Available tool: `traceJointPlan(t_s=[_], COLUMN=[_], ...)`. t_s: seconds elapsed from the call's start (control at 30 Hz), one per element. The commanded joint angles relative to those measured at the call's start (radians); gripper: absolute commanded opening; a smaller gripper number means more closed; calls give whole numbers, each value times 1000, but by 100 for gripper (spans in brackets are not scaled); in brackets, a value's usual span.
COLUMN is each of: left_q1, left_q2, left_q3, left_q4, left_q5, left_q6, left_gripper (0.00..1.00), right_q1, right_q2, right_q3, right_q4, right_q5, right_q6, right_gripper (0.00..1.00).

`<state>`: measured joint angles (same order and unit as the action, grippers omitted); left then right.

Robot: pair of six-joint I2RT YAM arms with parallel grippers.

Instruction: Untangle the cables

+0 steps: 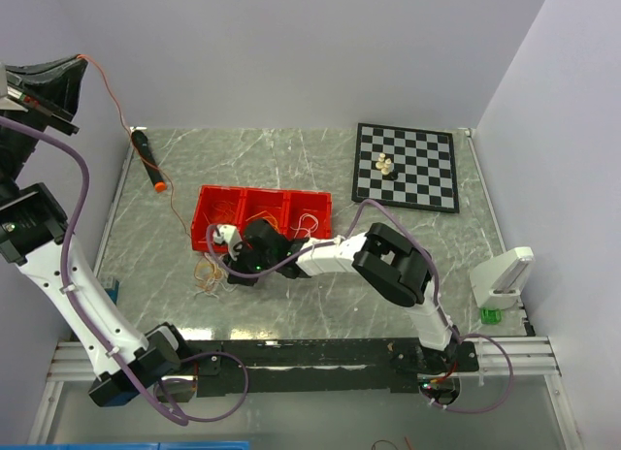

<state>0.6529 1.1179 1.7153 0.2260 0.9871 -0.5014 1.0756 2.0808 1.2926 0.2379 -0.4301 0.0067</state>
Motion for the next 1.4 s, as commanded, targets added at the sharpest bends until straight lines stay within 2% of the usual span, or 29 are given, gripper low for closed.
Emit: traceJointPlan(t_s=[0.0,0.03,0.17,0.27,0.4,0.53,0.67,0.77,1.0,1.1,1.17,1.3,1.37], left_q1=[-2,-2,-2,-2,-2,-1,-1,1,-1,-12,-47,-169,-214], left_q2=[5,6,10,14,48,106,157,184,227,234,229,189,184], left_q3=[35,36,41,49,90,185,248,254,178,136,118,20,-23], left_q4=[19,21,12,-14,-88,-181,-224,-224,-188,-177,-198,-217,-218], left_q5=[-33,-34,-39,-68,-172,-361,-482,-507,-453,-424,-438,-599,-649], left_q6=[1,-2,12,56,118,167,192,198,196,211,279,533,605], left_gripper=[1,1,2,1,1,1,1,1,1,1,1,1,1], right_q1=[-2,-3,-2,-2,-3,-2,-2,-5,-46,-46,-46,-46,-46], right_q2=[-27,-34,-93,-200,-416,-664,-907,-1135,-1568,-1711,-1763,-1922,-1959], right_q3=[-25,-39,-101,-200,-416,-599,-711,-769,-805,-813,-776,-742,-702], right_q4=[12,18,29,46,70,38,-37,-124,-411,-430,-486,-508,-529], right_q5=[13,16,48,82,152,253,333,384,462,478,560,629,671], right_q6=[-8,-8,27,44,76,114,163,187,208,243,269,279,268], right_gripper=[4,0,0,0,0,0,0,0,0,0,0,0,0])
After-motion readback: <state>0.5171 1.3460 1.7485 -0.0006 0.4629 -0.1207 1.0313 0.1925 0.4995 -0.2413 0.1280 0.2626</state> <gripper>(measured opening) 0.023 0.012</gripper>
